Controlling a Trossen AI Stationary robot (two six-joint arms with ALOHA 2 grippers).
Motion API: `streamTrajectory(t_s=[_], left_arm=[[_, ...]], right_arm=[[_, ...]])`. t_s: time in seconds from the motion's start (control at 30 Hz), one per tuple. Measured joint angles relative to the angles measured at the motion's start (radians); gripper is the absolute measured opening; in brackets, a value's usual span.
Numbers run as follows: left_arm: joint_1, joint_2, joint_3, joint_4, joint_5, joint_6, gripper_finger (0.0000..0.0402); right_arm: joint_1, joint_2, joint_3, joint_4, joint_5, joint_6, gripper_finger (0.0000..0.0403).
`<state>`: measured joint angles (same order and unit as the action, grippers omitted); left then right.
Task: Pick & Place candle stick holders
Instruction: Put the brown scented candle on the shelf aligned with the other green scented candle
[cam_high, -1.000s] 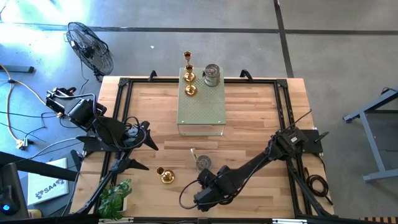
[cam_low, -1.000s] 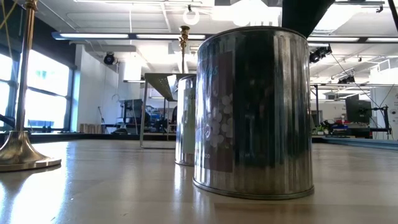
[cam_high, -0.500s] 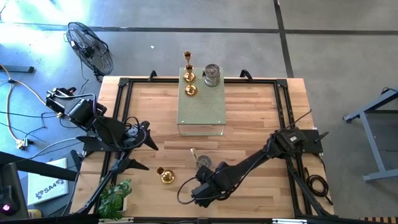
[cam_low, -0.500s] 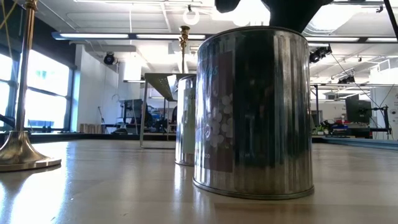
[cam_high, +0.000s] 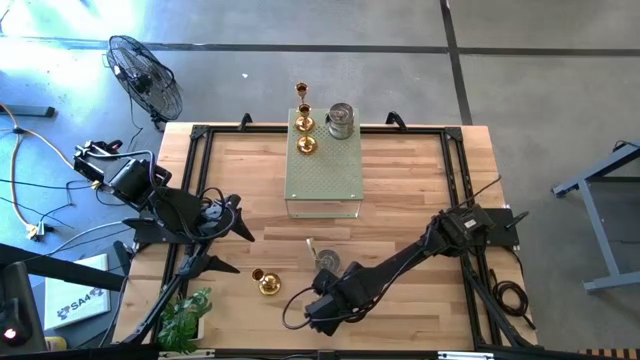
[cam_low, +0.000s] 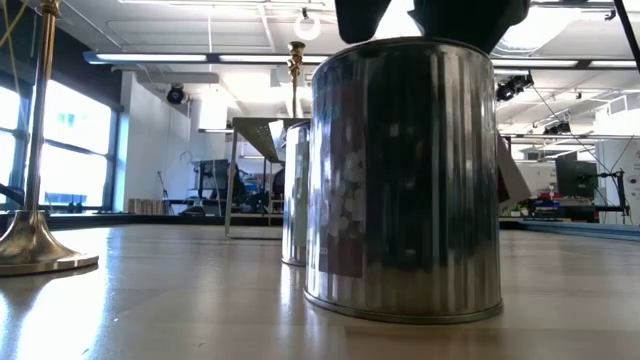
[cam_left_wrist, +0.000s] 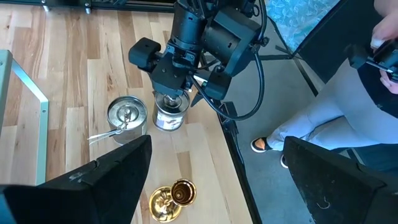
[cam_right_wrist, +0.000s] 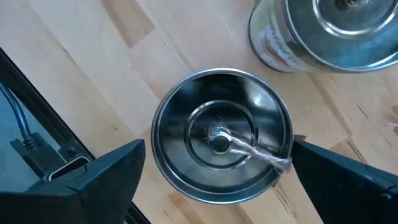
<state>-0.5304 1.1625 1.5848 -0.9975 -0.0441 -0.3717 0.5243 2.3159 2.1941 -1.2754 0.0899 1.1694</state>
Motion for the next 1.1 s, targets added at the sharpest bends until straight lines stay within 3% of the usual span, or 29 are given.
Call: streamTrajectory(t_s=[1.1], left_arm=[[0.000,0.000,0.000,0.000,0.000,0.000,0.0359]], right_arm=[[-0.022,0.077,0.000,0.090,0.003,-0.058,0.0391]])
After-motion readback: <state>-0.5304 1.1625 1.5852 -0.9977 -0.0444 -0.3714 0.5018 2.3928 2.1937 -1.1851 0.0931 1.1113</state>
